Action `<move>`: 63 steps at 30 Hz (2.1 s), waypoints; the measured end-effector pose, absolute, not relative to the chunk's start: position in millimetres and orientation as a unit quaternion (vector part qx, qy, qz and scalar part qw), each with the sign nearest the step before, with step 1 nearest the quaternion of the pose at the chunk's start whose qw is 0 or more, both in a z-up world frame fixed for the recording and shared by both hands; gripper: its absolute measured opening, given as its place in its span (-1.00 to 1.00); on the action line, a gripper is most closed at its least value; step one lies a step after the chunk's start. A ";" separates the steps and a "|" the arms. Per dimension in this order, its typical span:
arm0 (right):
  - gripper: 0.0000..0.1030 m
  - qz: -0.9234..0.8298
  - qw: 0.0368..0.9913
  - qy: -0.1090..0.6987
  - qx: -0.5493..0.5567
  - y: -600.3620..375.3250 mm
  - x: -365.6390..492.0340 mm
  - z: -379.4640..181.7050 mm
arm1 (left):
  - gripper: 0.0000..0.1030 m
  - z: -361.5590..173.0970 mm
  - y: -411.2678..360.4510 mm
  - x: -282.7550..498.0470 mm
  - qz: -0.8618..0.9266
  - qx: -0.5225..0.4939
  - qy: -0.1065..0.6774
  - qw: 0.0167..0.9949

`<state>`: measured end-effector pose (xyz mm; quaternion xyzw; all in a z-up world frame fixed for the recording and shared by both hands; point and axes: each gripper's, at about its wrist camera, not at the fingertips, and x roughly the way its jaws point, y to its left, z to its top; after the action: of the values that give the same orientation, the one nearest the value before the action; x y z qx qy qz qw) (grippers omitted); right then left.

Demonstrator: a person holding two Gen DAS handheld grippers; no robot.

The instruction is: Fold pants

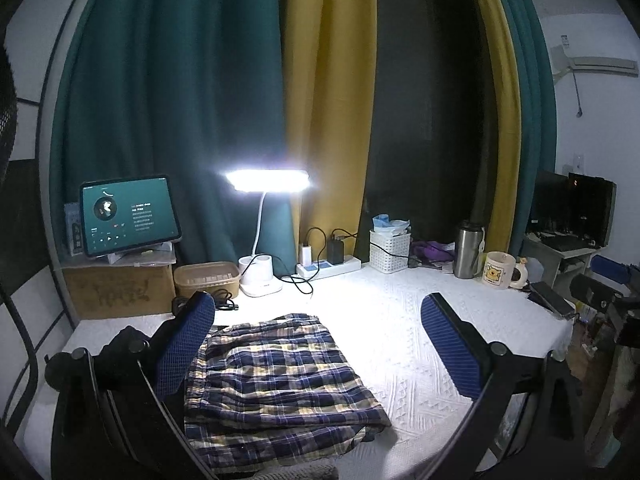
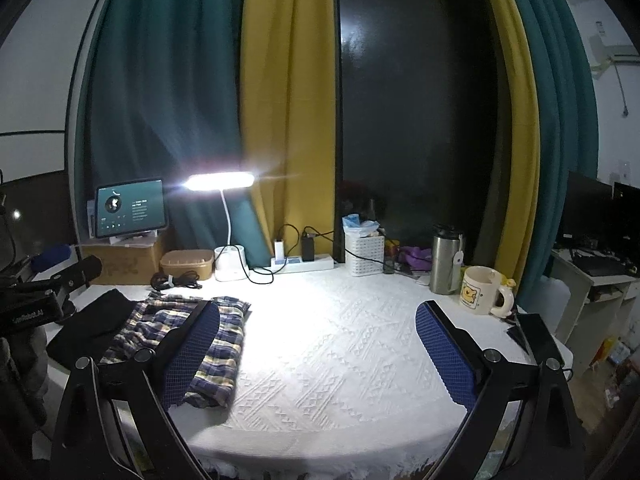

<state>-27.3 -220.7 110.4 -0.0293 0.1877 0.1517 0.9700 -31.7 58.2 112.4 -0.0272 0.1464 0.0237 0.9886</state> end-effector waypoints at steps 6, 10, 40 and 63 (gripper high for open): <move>0.93 0.157 0.968 0.192 -0.026 -221.1 -25.1 107.4 | 0.98 114.0 54.5 -33.4 0.024 -0.021 0.143 0.989; 0.93 0.158 0.968 0.191 -0.025 -221.3 -25.8 107.5 | 0.98 115.3 52.2 -33.5 0.025 -0.017 0.140 0.990; 0.93 0.156 0.969 0.192 -0.017 -222.6 -26.6 107.5 | 0.98 117.1 49.1 -35.1 0.021 -0.014 0.144 0.989; 0.93 0.154 0.968 0.199 -0.017 -223.6 -25.0 102.8 | 0.98 118.0 47.4 -36.8 0.021 -0.014 0.145 0.989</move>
<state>-25.0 -223.6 102.8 -0.0171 0.1990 0.1536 0.9677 -36.8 47.4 118.0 -0.0139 0.1450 0.0213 0.9891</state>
